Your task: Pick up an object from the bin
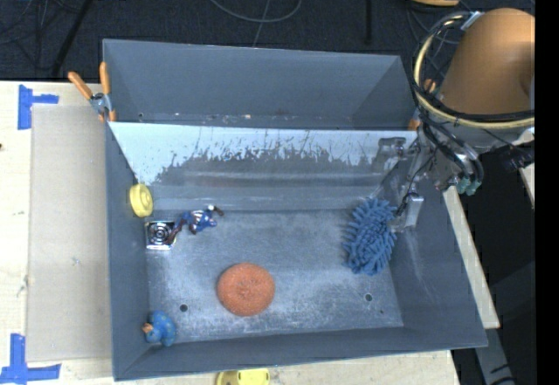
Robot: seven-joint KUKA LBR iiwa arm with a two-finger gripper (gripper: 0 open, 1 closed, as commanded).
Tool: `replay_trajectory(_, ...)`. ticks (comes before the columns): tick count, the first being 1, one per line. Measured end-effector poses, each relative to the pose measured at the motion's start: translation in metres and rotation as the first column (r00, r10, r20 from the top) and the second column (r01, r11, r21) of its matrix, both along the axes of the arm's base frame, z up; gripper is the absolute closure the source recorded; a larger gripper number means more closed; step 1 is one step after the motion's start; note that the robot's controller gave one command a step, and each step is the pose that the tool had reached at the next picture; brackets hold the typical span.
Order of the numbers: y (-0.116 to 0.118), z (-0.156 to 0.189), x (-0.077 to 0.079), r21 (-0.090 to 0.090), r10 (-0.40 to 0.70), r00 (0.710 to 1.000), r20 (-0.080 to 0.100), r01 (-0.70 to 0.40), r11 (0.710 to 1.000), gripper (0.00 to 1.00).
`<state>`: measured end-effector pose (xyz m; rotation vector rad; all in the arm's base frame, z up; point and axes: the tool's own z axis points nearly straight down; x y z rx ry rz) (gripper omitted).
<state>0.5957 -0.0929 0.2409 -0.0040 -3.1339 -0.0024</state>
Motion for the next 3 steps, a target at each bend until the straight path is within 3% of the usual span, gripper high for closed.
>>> replay_trajectory(1, 0.0, 0.005, 0.001, -0.001, 0.002, 1.0, 0.008, -0.002, 1.0, 0.0)
replay_trajectory(2, -0.017, -0.046, 0.006, -0.002, 0.147, 0.989, 0.01, -0.147, 0.989, 0.0)
replay_trajectory(3, -0.05, -0.073, 0.007, -0.002, 0.509, 0.861, 0.01, -0.509, 0.861, 0.0)
